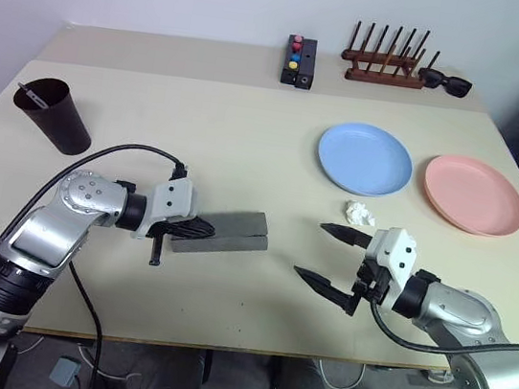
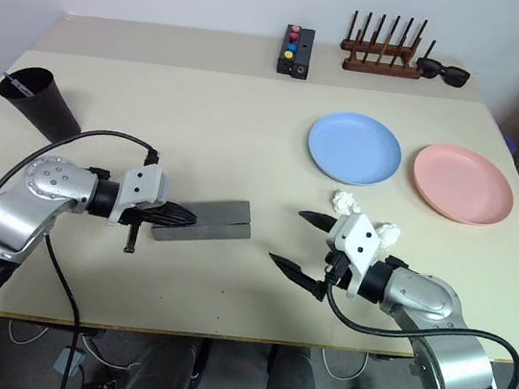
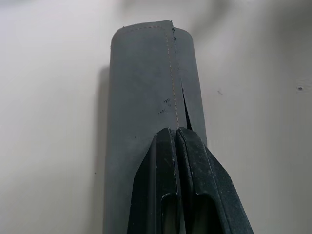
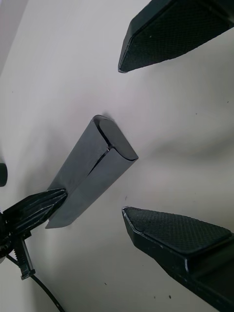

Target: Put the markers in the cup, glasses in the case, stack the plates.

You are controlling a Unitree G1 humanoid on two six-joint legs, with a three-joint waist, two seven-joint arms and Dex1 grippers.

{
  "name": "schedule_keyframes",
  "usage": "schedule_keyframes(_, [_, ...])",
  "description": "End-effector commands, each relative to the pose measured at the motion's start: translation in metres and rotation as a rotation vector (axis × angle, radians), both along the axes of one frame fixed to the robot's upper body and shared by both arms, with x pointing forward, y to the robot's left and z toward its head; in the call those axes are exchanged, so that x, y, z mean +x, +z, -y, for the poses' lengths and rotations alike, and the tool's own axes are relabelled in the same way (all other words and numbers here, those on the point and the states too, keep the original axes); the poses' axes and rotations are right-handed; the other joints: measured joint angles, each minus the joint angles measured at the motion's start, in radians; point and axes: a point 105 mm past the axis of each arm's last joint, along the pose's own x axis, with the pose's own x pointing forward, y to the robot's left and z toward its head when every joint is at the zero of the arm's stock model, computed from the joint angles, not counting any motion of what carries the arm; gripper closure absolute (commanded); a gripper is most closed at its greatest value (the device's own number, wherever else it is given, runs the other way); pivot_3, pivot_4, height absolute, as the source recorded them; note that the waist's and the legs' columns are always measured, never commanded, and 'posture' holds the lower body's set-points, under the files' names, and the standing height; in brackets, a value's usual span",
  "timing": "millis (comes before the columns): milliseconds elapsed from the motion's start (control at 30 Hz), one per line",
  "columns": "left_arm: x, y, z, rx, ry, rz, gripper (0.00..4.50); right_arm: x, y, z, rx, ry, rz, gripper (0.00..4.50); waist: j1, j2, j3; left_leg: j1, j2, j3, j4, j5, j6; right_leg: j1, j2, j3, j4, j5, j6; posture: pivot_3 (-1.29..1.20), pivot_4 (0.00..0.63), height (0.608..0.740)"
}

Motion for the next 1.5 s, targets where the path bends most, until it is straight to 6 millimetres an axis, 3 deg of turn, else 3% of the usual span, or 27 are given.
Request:
schedule_keyframes(33, [0.005,0.025,-0.001,-0.075,0.014,0.058,4.40,0.000,0.007,0.002,0.002,-0.001,0.042,0.00,0.000,0.000,0.000,0.000,0.000,0.000,0.000,0.000,0.000,0.000,0.000,0.000,0.000,0.000,0.000,0.00,0.150,0.734])
schedule_keyframes(267, [0.010,0.047,-0.009,-0.140,0.042,0.111,4.40,0.014,0.017,0.008,0.003,-0.051,0.076,0.00,-0.002,0.000,0.000,0.000,0.000,0.000,0.000,0.000,0.000,0.000,0.000,0.000,0.000,0.000,0.000,0.00,0.150,0.734])
schedule_keyframes(400, [0.021,0.057,-0.019,-0.251,0.163,0.121,4.40,0.048,0.020,0.028,-0.059,-0.221,0.130,0.00,-0.003,0.000,0.000,0.000,0.000,0.000,0.000,0.000,0.000,0.000,0.000,0.000,0.000,0.001,0.001,0.00,0.150,0.734])
schedule_keyframes(700, [0.007,0.045,-0.018,-0.300,0.195,0.084,4.40,0.093,0.015,0.054,-0.194,-0.383,0.179,0.00,-0.002,0.000,0.000,-0.001,0.000,0.000,-0.001,0.000,0.000,-0.002,0.000,0.000,0.000,0.002,0.002,0.00,0.150,0.734])
schedule_keyframes(900, [0.002,0.041,-0.009,-0.324,0.204,0.071,4.40,0.129,0.017,0.083,-0.280,-0.501,0.220,0.00,-0.004,0.000,0.000,0.000,0.000,0.001,0.000,0.000,0.000,-0.001,0.000,0.000,0.000,0.002,0.000,0.00,0.150,0.734])
schedule_keyframes(1000, [0.000,0.043,-0.007,-0.339,0.206,0.071,4.40,0.137,0.019,0.102,-0.330,-0.549,0.243,0.00,-0.003,0.000,0.000,0.000,0.000,0.001,-0.002,0.000,0.000,-0.002,0.000,0.000,0.000,0.003,0.001,0.00,0.150,0.734])
schedule_keyframes(1200, [-0.007,0.043,0.003,-0.366,0.182,0.054,4.40,0.145,0.028,0.171,-0.475,-0.748,0.256,0.00,-0.003,0.001,0.000,-0.001,-0.001,0.002,0.000,0.000,0.000,-0.002,0.000,0.001,-0.001,0.002,0.001,0.00,0.150,0.734])
schedule_keyframes(1500, [-0.008,0.042,0.013,-0.387,0.156,0.035,4.40,0.146,0.006,0.199,-0.510,-0.829,0.161,0.00,-0.010,0.001,0.000,0.000,0.000,0.002,-0.001,0.000,0.000,-0.002,0.000,0.001,0.000,0.002,0.001,0.00,0.150,0.734])
